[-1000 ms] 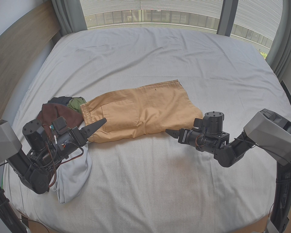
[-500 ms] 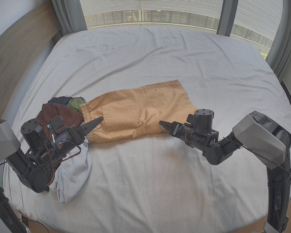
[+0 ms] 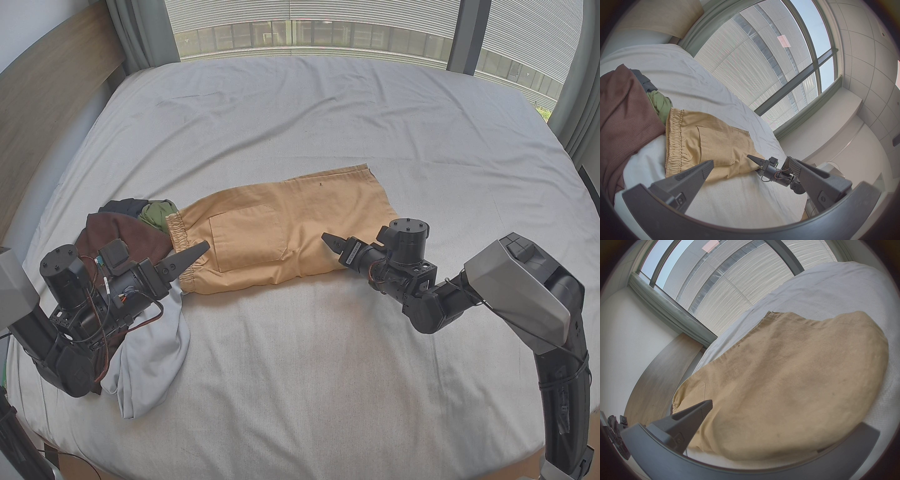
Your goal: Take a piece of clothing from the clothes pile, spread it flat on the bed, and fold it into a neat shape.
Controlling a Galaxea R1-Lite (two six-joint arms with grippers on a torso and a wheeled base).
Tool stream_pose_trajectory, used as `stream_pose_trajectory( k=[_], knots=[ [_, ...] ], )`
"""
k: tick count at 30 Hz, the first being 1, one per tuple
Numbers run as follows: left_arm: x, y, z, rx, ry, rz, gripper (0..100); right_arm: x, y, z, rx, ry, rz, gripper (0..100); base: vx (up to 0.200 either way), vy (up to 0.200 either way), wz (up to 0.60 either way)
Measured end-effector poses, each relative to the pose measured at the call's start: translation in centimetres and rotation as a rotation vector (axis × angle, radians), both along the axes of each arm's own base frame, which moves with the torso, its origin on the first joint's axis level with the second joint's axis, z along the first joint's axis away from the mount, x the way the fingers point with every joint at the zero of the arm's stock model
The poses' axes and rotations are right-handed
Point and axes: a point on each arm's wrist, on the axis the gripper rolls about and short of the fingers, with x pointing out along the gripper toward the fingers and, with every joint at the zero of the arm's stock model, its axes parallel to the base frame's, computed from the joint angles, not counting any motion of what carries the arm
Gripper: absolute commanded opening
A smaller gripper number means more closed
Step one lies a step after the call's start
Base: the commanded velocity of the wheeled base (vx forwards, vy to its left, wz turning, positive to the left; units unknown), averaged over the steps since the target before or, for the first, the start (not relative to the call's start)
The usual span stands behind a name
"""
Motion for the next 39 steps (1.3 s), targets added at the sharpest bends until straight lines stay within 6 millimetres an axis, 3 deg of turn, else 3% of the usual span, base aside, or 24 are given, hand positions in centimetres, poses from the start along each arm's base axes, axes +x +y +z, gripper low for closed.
stream_pose_trajectory(
  k=[8,9,25,39],
  knots=[
    [0.0,0.0,0.1,-0.001,-0.006,0.001,100,0.6,1.5,-0.4,0.011,-0.027,0.008,100,0.000,0.000,0.00],
    [0.0,0.0,0.2,-0.001,-0.006,0.001,100,0.6,1.7,-0.5,0.012,-0.029,0.009,0,0.000,0.000,0.00],
    [0.1,0.1,0.2,-0.003,-0.010,0.005,100,0.2,2.1,-1.9,0.005,-0.023,-0.001,0,0.000,0.000,0.00],
    [0.2,0.4,0.1,-0.006,-0.004,0.013,100,-4.3,0.0,-1.6,-0.121,0.000,0.011,0,0.000,0.000,0.00]
  ],
)
